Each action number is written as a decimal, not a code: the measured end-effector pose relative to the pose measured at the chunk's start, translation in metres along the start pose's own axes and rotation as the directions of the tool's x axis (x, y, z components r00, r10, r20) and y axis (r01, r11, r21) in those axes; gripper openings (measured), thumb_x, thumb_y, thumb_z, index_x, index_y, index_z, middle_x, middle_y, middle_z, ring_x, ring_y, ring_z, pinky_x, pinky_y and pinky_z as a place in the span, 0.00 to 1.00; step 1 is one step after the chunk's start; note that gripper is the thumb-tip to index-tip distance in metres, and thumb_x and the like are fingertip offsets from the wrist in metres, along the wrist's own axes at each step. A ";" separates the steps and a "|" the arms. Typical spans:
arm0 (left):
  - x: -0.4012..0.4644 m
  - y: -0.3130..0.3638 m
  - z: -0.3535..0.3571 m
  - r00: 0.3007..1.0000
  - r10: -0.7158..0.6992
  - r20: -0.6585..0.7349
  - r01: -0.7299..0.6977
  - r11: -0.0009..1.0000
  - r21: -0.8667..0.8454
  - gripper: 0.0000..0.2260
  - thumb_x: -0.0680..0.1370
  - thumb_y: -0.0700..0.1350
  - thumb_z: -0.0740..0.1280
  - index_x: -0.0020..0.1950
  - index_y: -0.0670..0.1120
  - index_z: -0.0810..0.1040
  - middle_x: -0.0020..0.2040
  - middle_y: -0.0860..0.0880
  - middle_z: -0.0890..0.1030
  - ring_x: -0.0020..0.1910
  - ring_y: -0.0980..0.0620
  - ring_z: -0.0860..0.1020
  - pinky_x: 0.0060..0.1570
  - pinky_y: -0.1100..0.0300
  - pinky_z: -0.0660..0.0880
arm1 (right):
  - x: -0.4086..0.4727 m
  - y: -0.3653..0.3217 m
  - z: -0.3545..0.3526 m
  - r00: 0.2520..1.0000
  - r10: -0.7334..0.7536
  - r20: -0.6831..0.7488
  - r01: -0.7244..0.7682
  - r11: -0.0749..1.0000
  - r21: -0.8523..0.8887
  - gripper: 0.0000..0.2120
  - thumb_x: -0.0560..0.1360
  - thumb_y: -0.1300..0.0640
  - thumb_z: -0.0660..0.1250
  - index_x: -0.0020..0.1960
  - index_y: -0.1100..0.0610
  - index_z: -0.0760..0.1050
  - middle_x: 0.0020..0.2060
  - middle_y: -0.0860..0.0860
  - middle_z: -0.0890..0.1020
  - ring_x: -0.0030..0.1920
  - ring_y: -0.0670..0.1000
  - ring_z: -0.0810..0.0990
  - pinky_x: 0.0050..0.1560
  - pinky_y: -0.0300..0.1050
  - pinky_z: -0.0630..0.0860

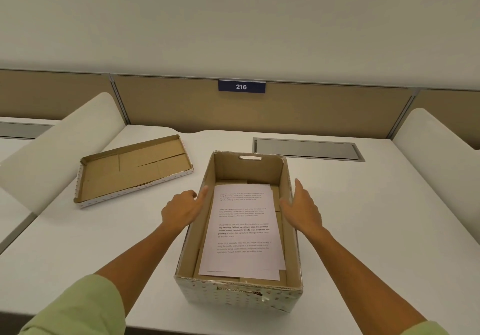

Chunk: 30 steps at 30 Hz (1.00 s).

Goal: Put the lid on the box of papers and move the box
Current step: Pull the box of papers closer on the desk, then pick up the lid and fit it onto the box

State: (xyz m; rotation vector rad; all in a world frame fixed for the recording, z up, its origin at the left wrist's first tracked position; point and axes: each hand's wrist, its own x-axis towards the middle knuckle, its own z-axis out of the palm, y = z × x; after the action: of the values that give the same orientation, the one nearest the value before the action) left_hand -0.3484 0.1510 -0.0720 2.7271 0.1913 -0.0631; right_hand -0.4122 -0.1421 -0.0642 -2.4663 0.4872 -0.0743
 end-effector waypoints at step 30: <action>0.046 -0.151 -0.100 0.975 -0.159 -0.153 0.145 0.984 -0.104 0.24 0.78 0.58 0.66 0.69 0.47 0.73 0.66 0.47 0.78 0.63 0.45 0.76 0.54 0.51 0.73 | -0.007 -0.228 0.078 0.841 -0.531 0.097 0.503 0.836 0.219 0.39 0.81 0.51 0.65 0.83 0.53 0.45 0.82 0.52 0.54 0.81 0.54 0.54 0.76 0.52 0.60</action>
State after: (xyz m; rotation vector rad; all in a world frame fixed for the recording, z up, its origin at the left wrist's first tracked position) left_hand -0.3229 0.3343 -0.0424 2.6213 0.4386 0.1206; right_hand -0.3314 0.0736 0.0067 -2.3263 -0.2621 -0.1404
